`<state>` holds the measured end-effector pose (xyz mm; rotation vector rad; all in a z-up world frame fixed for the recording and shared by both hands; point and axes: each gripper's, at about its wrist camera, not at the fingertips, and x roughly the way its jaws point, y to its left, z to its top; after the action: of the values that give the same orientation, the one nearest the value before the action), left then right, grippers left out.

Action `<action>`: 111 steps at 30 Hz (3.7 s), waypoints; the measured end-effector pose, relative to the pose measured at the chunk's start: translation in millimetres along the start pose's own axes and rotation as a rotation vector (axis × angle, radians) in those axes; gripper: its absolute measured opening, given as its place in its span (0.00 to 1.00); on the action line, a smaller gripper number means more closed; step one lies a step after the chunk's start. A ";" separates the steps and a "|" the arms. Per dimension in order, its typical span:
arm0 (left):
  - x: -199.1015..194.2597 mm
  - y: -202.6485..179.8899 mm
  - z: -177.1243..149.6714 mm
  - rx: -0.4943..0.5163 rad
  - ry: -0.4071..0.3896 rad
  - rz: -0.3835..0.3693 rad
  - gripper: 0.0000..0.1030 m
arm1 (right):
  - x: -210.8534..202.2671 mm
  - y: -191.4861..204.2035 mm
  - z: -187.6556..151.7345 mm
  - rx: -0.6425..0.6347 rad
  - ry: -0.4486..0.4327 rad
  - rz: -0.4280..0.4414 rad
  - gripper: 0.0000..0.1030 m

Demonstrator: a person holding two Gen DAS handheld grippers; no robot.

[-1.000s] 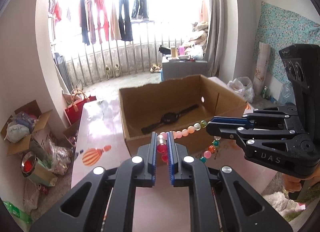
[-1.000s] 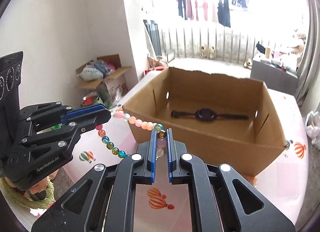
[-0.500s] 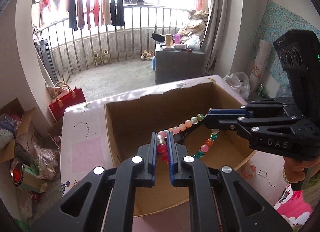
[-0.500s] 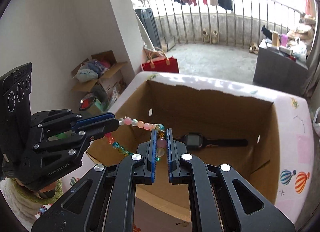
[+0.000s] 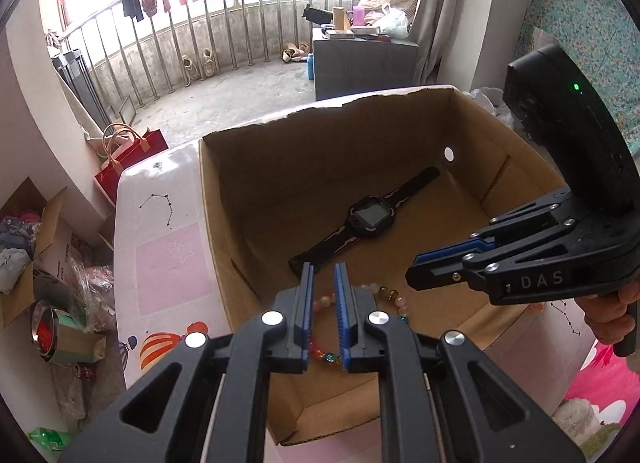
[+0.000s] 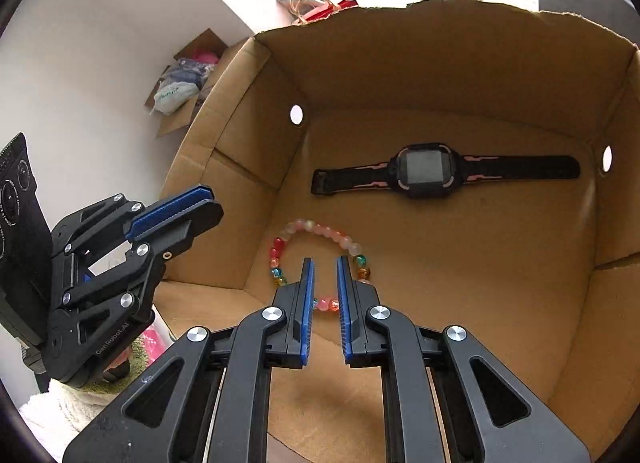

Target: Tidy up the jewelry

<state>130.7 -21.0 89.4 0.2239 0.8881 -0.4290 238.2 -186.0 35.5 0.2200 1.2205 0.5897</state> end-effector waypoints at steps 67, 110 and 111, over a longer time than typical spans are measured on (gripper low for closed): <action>29.9 -60.1 -125.7 -0.210 0.131 0.153 0.96 | -2.0 -37.8 -200.5 0.080 -0.284 -0.567 0.92; 34.2 -51.5 -114.6 -0.242 0.138 0.178 0.96 | -2.0 -43.4 -191.9 0.098 -0.269 -0.573 0.92; 34.3 -50.8 -115.0 -0.245 0.138 0.180 0.96 | -1.3 -42.4 -192.0 0.101 -0.269 -0.574 0.92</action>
<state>46.3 -33.9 -9.0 0.1073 1.0375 -0.1358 73.0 -250.6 -49.2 0.0248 0.9889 -0.0032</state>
